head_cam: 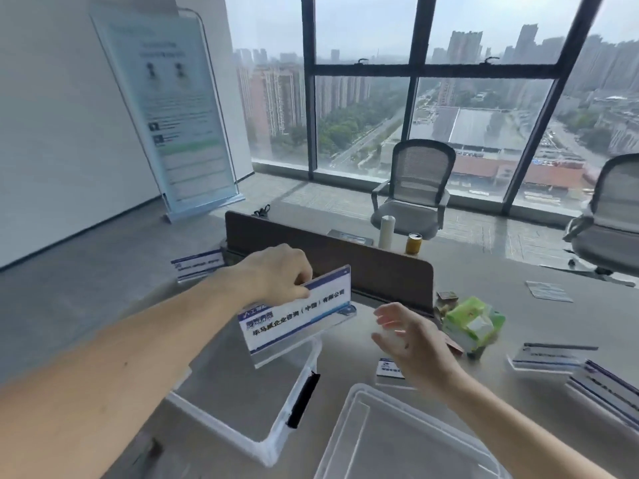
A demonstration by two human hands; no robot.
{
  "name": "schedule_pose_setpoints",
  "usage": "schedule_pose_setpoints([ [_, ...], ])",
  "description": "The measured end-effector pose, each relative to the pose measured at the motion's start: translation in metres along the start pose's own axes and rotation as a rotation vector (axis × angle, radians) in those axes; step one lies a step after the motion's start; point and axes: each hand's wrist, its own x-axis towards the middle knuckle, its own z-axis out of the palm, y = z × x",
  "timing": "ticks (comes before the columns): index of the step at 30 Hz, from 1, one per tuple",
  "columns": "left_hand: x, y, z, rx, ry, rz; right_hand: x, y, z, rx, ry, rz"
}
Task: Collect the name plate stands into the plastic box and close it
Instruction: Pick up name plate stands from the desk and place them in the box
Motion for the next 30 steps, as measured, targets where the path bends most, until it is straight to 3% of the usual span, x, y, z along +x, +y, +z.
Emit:
schedule_pose_setpoints([
  [11, -0.012, -0.154, 0.065, -0.069, 0.026, -0.317, 0.067, -0.024, 0.144, -0.116, -0.274, -0.135],
  [23, 0.011, -0.269, 0.187, -0.133, -0.105, -0.320, 0.081, -0.009, 0.271, -0.324, -0.505, -0.008],
  [30, 0.023, -0.291, 0.238, -0.171, -0.131, -0.393, 0.080, 0.009, 0.295, -0.463, -0.665, -0.078],
])
